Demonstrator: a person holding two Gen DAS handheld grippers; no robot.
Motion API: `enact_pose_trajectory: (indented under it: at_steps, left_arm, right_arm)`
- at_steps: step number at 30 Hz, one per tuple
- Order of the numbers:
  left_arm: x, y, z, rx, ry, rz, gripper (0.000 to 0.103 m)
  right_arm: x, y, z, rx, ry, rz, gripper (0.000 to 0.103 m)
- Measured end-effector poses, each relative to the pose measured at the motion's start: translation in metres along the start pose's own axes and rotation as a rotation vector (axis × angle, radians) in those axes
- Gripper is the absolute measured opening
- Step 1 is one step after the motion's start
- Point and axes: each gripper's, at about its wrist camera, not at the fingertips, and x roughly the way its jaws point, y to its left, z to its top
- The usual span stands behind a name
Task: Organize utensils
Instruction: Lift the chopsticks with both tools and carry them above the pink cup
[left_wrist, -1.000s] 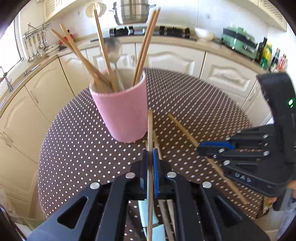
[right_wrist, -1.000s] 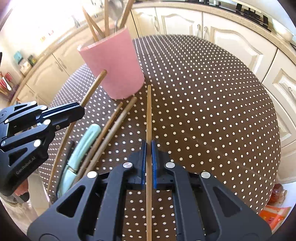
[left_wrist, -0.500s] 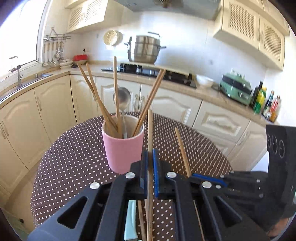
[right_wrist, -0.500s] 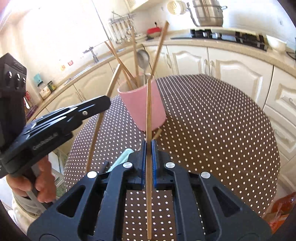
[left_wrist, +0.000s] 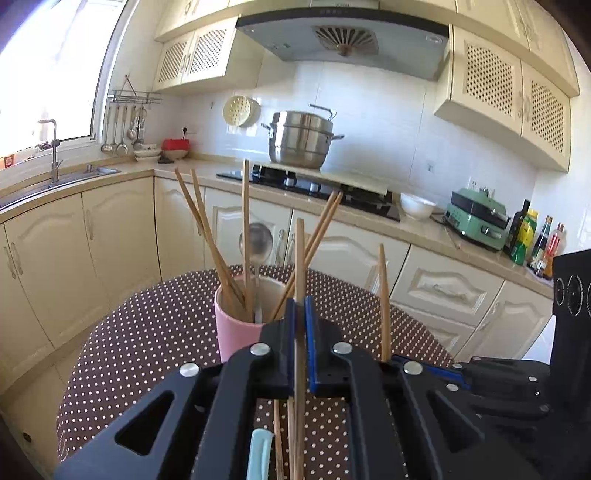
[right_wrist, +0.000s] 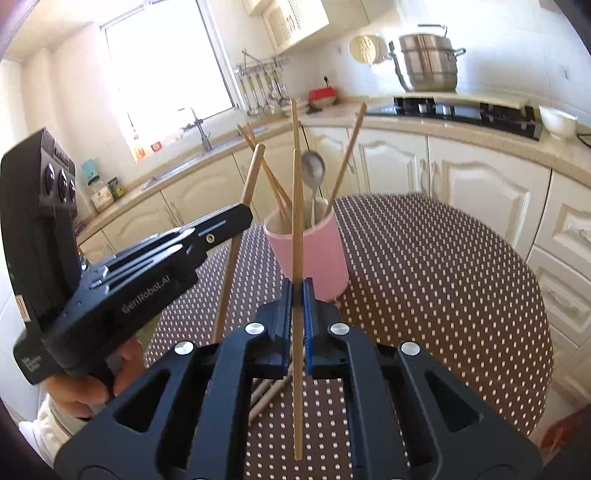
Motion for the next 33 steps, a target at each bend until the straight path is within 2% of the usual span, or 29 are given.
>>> enact_pose_trajectory:
  at_steps: [9, 16, 21, 28, 33]
  left_arm:
    - [-0.006, 0.01, 0.031, -0.05, -0.159, -0.023, 0.005]
    - [-0.018, 0.023, 0.058, -0.079, -0.343, -0.045, 0.005]
    - [-0.015, 0.03, 0.071, -0.092, -0.432, -0.059, 0.005]
    - [-0.007, 0.039, 0.081, -0.149, -0.561, -0.007, 0.005]
    - [0.004, 0.037, 0.09, -0.125, -0.587, 0.02, 0.005]
  right_arm:
    - [-0.006, 0.011, 0.039, -0.033, -0.139, 0.025, 0.006]
    - [-0.001, 0.01, 0.071, -0.052, -0.24, 0.038, 0.006]
    - [0.006, 0.01, 0.086, -0.057, -0.295, 0.043, 0.006]
    - [0.014, 0.005, 0.101, -0.051, -0.383, 0.031, 0.006]
    - [0.019, 0.003, 0.112, -0.053, -0.424, 0.022, 0.006]
